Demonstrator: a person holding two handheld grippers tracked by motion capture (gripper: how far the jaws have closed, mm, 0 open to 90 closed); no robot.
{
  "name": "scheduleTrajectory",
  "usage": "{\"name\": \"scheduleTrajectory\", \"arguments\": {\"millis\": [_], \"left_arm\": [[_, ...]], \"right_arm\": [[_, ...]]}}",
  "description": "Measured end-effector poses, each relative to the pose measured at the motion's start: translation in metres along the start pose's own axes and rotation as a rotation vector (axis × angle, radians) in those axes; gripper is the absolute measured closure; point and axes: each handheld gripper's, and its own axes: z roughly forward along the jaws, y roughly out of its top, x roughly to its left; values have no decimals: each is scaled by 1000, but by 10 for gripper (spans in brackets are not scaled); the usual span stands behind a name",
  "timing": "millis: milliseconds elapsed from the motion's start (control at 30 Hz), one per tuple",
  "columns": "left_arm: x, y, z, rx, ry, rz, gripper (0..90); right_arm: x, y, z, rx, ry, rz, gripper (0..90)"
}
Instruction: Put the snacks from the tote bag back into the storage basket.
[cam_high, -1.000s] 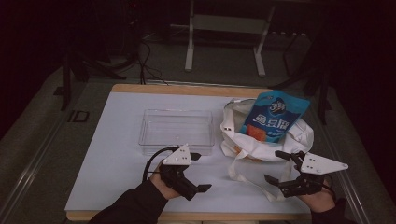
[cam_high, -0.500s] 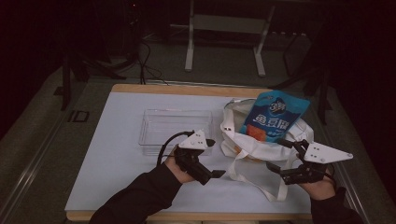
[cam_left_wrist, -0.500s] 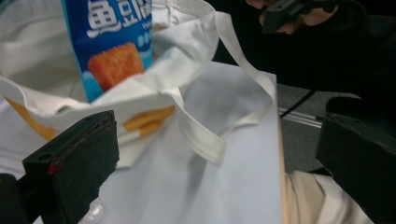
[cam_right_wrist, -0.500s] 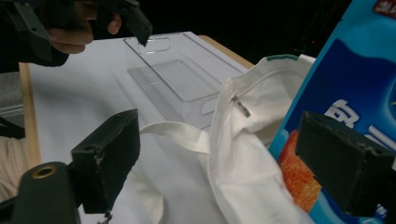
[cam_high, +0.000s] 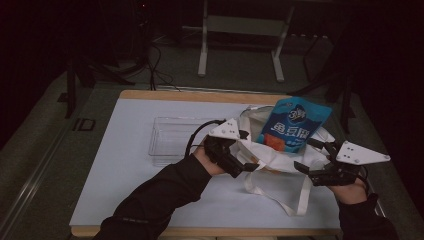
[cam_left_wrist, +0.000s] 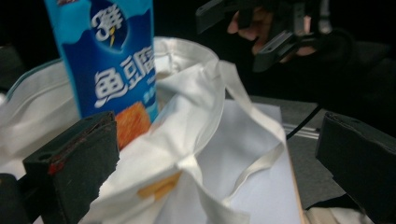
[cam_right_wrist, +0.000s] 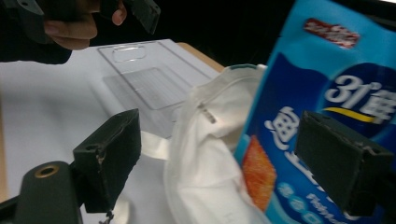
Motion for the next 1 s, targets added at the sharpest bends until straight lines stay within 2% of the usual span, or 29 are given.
{"name": "scheduleTrajectory", "arguments": {"millis": [133, 267, 433, 600, 633, 800, 900, 1000], "left_arm": [[11, 6, 11, 2, 4, -4, 12], [19, 11, 20, 0, 28, 6, 12], [33, 14, 30, -6, 57, -1, 12], [47, 15, 45, 4, 48, -27, 18], [49, 15, 47, 6, 54, -28, 60], [66, 16, 58, 16, 107, -44, 83], [76, 18, 62, 22, 97, -57, 152], [82, 19, 67, 43, 104, -53, 170]], "right_arm": [[-11, -2, -4, -1, -29, 12, 149], [-22, -6, -8, -2, -51, 31, 149], [-34, -11, -12, 6, -94, 42, 150], [-47, -15, -16, -5, -126, 70, 159], [-49, -16, -17, -1, -135, 72, 159], [-64, -21, -16, 16, -166, 81, 174], [-74, -24, -13, 30, -162, 102, 203], [-81, -27, -11, 42, -160, 111, 205]]}}
